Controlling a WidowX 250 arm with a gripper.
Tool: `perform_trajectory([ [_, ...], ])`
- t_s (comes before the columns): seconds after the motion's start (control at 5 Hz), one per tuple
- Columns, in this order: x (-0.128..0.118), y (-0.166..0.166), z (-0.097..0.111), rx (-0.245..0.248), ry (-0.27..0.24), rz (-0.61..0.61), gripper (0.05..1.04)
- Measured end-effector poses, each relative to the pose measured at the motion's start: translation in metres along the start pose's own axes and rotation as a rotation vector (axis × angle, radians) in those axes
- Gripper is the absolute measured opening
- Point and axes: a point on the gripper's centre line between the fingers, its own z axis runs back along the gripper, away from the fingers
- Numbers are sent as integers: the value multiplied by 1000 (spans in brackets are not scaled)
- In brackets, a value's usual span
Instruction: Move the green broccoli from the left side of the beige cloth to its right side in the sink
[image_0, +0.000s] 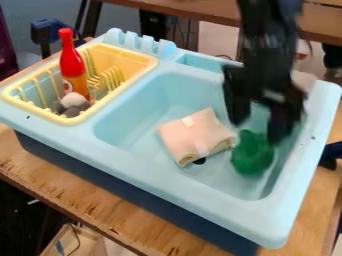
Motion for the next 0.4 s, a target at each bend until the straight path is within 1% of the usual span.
perform_trajectory([
  [0.2,-19,24,65,16,-66,73,1000],
  [0.4,-38,41,99,6,-112,83,1000],
])
